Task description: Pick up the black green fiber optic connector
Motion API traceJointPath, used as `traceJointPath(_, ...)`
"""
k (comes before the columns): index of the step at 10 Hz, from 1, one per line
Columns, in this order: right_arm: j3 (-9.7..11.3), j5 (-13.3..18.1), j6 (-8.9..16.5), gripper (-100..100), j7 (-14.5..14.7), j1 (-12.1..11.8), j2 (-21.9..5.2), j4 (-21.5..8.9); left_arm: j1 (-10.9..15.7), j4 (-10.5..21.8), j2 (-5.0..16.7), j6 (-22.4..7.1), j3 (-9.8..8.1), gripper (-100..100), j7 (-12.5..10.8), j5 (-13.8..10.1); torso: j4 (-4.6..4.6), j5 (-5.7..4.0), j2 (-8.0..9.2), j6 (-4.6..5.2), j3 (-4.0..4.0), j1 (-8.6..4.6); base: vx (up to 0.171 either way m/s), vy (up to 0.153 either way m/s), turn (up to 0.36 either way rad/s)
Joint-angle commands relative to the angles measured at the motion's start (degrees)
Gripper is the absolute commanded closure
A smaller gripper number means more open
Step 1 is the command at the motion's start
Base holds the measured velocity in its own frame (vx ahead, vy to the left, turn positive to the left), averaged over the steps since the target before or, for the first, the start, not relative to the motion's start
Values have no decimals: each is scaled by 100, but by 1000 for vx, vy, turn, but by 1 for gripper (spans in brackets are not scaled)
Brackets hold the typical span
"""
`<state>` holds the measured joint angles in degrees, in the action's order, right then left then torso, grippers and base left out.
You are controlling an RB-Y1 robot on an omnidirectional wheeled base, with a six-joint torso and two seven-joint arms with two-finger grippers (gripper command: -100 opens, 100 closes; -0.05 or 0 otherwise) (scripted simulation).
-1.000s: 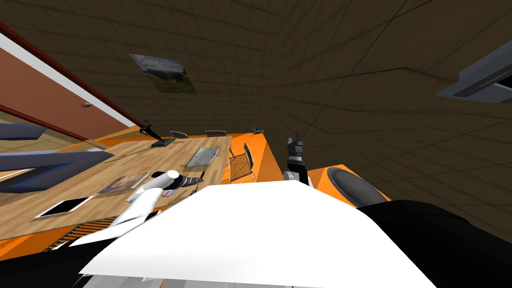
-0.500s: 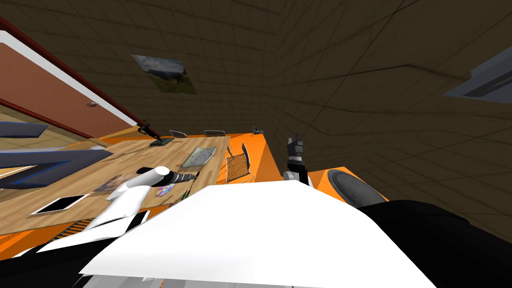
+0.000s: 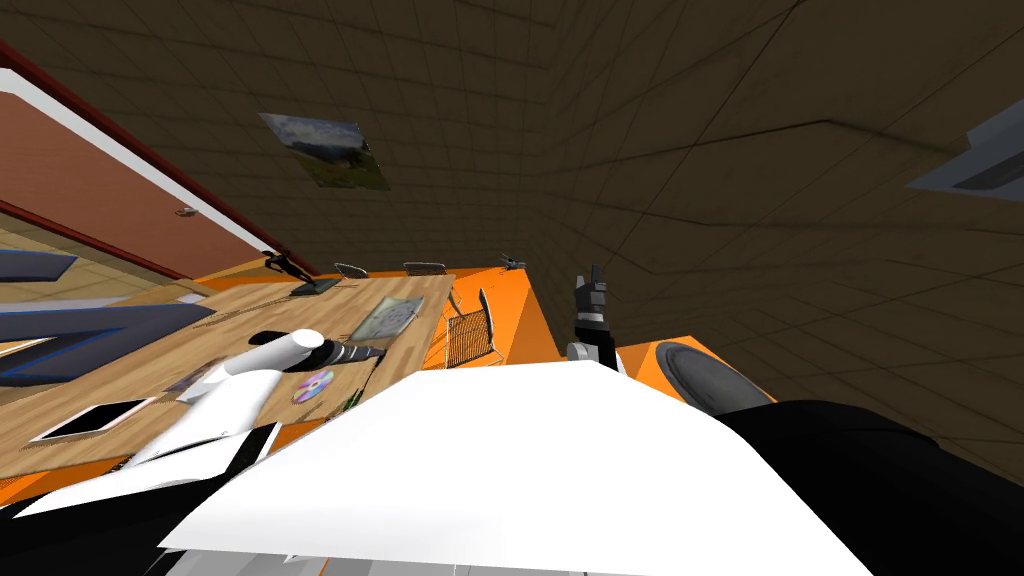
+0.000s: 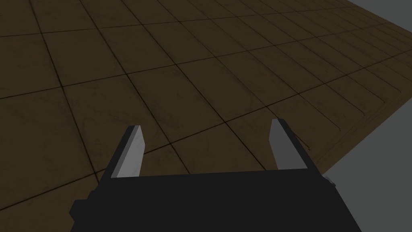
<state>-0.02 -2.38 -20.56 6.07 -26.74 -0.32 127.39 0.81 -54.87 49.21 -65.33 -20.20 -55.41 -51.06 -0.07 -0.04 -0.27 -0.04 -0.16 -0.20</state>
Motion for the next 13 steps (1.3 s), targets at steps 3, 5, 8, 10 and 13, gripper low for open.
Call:
traceJointPath(3, -2, 0, 0, 0, 0, 1, -2, 0, -41, 61, -448, 223, 123, -100, -46, 399, 7, 18, 34, -5, 19, 77, -43, 157, -93)
traceJointPath(5, -2, 0, 0, 0, 0, 1, -2, -1, -50, 87, -720, 311, 192, -100, -98, 605, 11, 21, 52, -6, 30, 82, -74, 148, -55)
traceJointPath(8, -1, 0, 0, 0, 0, 1, -1, -1, -55, 104, -1005, 395, 261, -100, -164, 818, 10, 13, 43, -6, 25, 47, -51, 80, -42)
traceJointPath(10, -1, 0, 0, 0, 0, 1, -1, -1, -53, 150, -1051, 445, 271, -100, -135, 837, 10, 13, 40, -5, 24, 51, -36, 66, -30)
traceJointPath(13, -1, 0, 0, 0, 0, 3, -2, 0, -13, 657, -950, 628, -141, -100, -513, 1126, 11, 11, 48, 3, 28, 67, -85, 132, -284)
